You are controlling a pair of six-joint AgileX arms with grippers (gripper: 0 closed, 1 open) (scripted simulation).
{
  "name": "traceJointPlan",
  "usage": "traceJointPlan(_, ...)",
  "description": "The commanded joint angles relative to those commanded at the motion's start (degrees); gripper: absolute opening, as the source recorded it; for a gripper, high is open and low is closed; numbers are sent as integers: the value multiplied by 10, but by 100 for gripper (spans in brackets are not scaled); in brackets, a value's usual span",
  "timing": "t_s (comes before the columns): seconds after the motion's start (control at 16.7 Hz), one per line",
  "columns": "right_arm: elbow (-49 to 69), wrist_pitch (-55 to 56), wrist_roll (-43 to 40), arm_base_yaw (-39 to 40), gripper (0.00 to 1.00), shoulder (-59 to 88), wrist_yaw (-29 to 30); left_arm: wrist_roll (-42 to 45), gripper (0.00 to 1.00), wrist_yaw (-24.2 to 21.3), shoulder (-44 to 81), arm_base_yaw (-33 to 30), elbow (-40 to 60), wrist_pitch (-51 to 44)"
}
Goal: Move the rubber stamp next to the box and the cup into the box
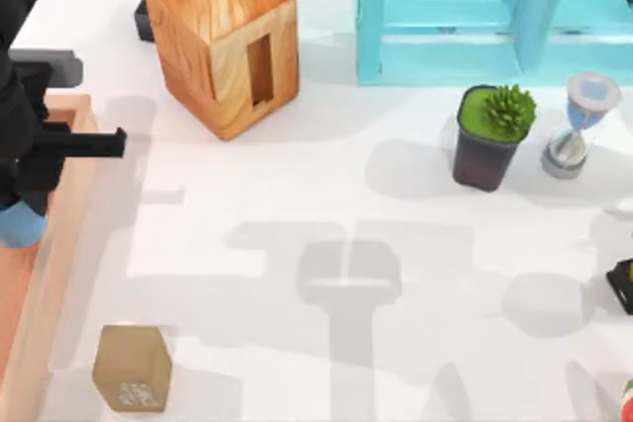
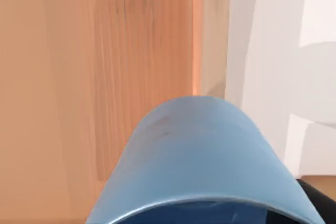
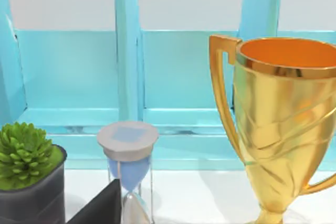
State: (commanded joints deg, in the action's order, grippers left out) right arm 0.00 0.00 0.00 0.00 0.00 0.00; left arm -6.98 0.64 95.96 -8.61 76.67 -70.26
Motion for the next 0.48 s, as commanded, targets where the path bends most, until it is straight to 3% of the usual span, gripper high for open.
traceJointPlan(0.3, 0, 0, 0, 0, 100, 0, 0, 165, 0, 7, -119, 169, -135, 16)
traceJointPlan(0.48, 0, 0, 0, 0, 100, 0, 0, 217, 0, 10, -166, 221, -185, 24)
